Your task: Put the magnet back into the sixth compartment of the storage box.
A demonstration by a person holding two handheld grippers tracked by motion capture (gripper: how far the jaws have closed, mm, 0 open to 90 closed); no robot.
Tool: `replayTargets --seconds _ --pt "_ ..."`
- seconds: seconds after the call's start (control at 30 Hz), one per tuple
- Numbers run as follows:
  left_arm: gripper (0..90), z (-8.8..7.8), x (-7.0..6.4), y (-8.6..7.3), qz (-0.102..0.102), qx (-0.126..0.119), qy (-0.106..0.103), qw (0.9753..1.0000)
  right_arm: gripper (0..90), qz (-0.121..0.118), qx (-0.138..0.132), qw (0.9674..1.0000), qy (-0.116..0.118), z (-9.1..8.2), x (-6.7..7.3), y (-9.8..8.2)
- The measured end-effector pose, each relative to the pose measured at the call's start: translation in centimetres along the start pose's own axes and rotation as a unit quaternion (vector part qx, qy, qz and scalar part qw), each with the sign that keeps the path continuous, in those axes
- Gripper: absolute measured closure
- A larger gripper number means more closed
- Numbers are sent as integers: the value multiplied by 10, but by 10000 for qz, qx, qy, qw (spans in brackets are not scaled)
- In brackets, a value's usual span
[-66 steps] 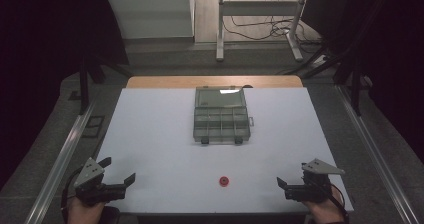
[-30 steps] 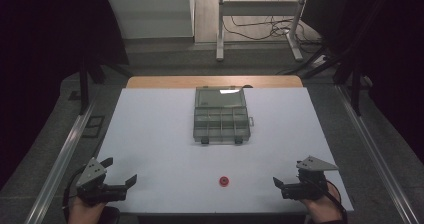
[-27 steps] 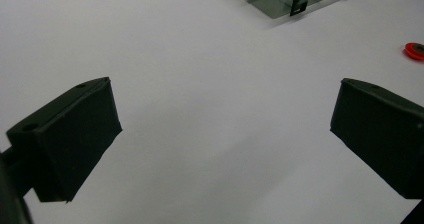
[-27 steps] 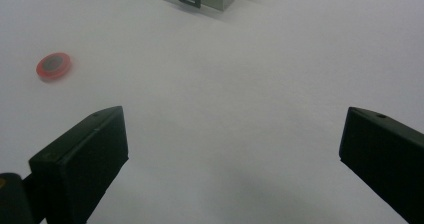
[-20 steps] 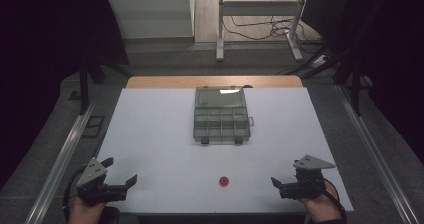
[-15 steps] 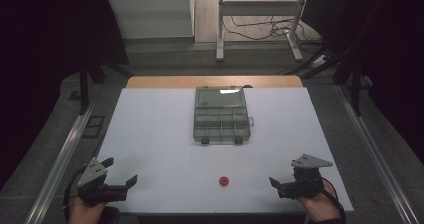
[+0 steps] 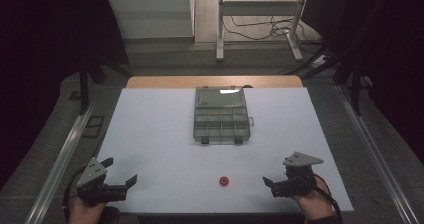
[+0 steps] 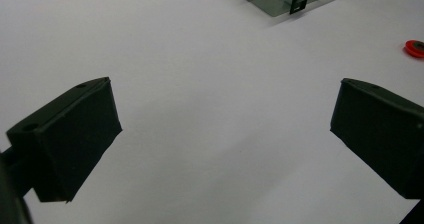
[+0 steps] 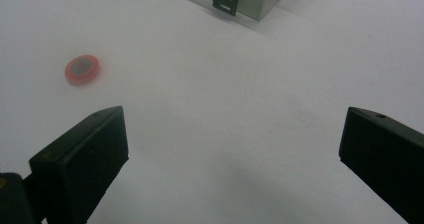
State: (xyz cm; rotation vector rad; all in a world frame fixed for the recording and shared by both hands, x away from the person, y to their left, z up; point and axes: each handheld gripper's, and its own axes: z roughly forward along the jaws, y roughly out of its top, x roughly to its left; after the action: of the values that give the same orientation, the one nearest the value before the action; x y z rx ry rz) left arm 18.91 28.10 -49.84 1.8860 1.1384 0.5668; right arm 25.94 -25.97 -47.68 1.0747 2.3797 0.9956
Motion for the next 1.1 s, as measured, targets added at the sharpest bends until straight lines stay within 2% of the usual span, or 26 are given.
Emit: replayTargets --seconds 0.6,0.87,1.1 --pt "0 0 0 0 11 11 1 10000 0 -130 23 9997 209 10 6 9" --pt "0 0 -1 0 28 17 -5 10000 0 -100 40 9994 319 16 10 15" --pt "0 0 0 0 32 25 -9 10000 0 -196 118 9991 369 22 15 18"
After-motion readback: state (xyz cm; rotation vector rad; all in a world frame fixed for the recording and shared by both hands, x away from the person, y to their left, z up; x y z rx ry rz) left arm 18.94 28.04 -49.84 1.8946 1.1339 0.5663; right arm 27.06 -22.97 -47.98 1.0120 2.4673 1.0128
